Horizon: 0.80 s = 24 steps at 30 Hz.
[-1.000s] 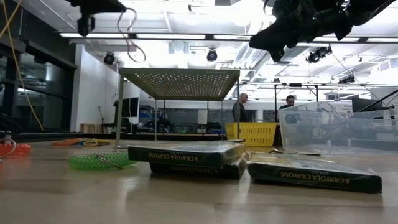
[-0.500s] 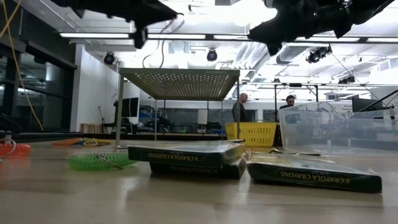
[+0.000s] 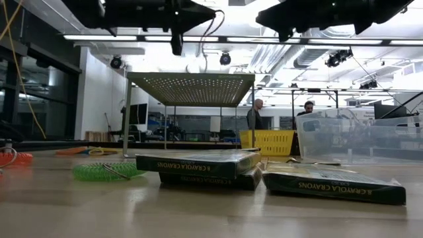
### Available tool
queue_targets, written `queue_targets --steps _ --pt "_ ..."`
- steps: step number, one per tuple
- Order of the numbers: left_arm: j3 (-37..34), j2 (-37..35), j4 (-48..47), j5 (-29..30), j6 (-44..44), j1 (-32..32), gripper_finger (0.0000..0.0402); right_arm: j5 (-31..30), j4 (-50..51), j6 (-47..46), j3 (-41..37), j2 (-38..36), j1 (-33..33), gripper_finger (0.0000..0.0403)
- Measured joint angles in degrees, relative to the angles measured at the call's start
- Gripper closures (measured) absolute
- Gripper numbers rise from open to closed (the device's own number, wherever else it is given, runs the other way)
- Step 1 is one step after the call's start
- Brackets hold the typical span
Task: Pick & Place Office Desk Supplies
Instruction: Put the red rubber band into the black bin
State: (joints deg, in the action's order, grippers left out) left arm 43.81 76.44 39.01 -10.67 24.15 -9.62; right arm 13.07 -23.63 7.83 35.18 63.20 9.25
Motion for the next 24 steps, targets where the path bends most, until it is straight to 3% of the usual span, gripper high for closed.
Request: queue_targets --steps 12,24 --pt "0.0 2.9 3.5 0.0 -1.9 0.6 0.0401 -1.1 -15.7 -0.7 0.0 10.4 -0.1 0.0332" --pt "0.0 3.0 4.2 0.3 -4.6 0.6 0.0401 -1.2 -22.1 -1.9 0.0 14.2 -0.1 0.0332"
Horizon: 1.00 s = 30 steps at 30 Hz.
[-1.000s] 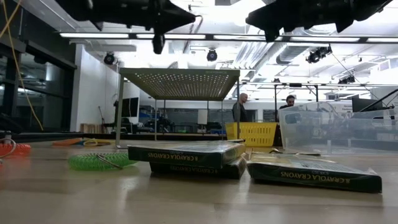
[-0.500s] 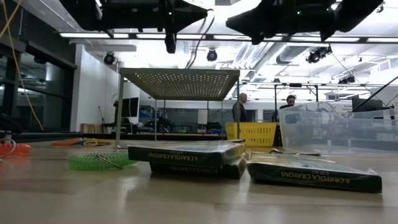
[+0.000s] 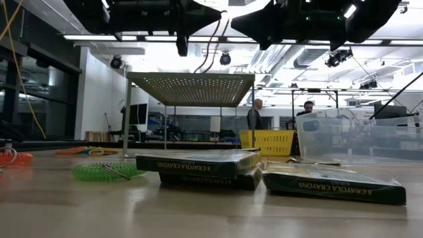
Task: Pick & Place Office Desk Supplies
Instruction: Put the red rubber band into the black bin
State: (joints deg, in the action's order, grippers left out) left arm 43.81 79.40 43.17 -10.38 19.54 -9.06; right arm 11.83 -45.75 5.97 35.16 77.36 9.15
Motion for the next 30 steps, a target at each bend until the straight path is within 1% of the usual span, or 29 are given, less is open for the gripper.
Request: queue_targets --steps 3,8,23,30 --pt "0.0 0.0 0.0 0.4 -0.8 0.0 0.0401 -1.3 -0.2 0.0 0.0 0.0 0.0 0.0332" --pt "0.0 0.0 0.2 2.2 -2.1 0.0 0.0401 -1.4 -0.7 0.0 0.0 0.0 0.0 0.0332" --pt "0.0 0.0 0.9 3.0 -2.3 0.0 0.0401 -1.4 -1.3 0.3 0.0 0.0 0.0 0.0332" --pt "0.0 3.7 6.1 3.2 -3.0 0.0 0.0401 -1.4 -1.3 0.3 -0.1 0.0 0.0 0.0332"
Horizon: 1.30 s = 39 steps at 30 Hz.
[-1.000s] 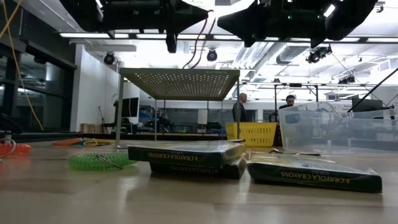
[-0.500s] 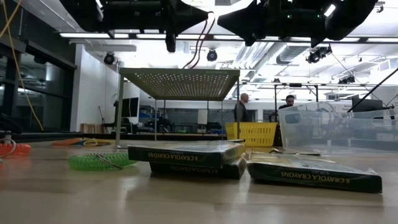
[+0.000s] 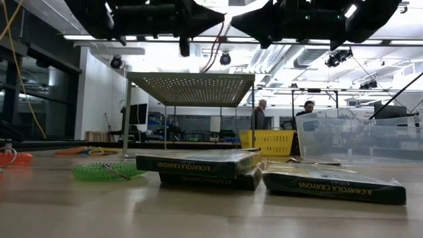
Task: Pick & Place Office Desk Supplies
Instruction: Put the red rubber band into the black bin
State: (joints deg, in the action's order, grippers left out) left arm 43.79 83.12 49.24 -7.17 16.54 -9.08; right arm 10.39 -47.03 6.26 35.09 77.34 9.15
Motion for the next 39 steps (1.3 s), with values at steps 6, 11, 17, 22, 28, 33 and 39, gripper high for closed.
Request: queue_targets --steps 6,11,17,22,28,33,39 --pt "0.0 1.8 2.7 -0.1 0.1 0.0 0.0401 -2.0 0.1 0.0 0.0 0.0 0.0 0.0332" --pt "0.0 1.8 4.0 -1.0 0.0 0.0 0.0401 -1.9 0.3 0.0 0.0 0.0 0.0 0.0332" --pt "0.0 1.8 3.8 -1.0 -0.1 0.0 0.0401 -1.4 0.4 0.0 0.0 0.0 0.0 0.0332" --pt "0.0 1.8 3.7 -1.0 -0.1 0.0 0.0401 -1.3 0.5 0.0 0.0 0.0 0.0 0.0336" --pt "0.0 1.8 3.7 -1.0 -0.7 0.0 0.0401 -1.3 0.5 0.0 0.0 0.0 0.0 0.0371" --pt "0.0 1.8 3.6 -1.0 -0.7 0.0 0.0401 -1.3 0.6 0.1 0.0 0.0 0.0 0.0397" --pt "0.0 1.8 3.5 -1.0 -0.7 0.0 0.0401 -1.3 1.0 0.1 0.0 0.0 0.0 0.04"
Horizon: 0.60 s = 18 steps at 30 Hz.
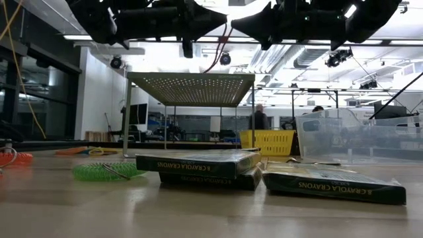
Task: Pick & Place Office Desk Supplies
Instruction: Put the red rubber band into the black bin
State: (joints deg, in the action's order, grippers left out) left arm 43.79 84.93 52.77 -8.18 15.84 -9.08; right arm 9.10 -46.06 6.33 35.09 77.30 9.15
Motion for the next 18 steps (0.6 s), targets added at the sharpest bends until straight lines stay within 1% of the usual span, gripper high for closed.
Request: queue_targets --steps 3,5,9,14,18 --pt "0.0 0.0 0.0 -0.3 0.0 0.0 0.04 0.0 0.0 0.0 0.0 0.0 0.0 0.04" --pt "0.0 0.0 0.0 -2.1 0.0 -0.1 0.0393 0.0 0.0 0.0 0.0 0.0 0.0 0.04" --pt "0.0 0.0 0.3 -5.1 0.0 -0.5 0.036 0.0 0.0 -0.3 0.0 0.0 0.0 0.04" --pt "0.0 0.0 0.4 -5.1 0.0 -0.7 0.0317 0.1 -0.4 -0.4 0.0 0.0 0.0 0.04" --pt "0.0 0.0 0.5 -5.1 0.5 -1.7 0.0303 1.4 -0.5 -0.7 0.0 -0.8 -0.1 0.04"
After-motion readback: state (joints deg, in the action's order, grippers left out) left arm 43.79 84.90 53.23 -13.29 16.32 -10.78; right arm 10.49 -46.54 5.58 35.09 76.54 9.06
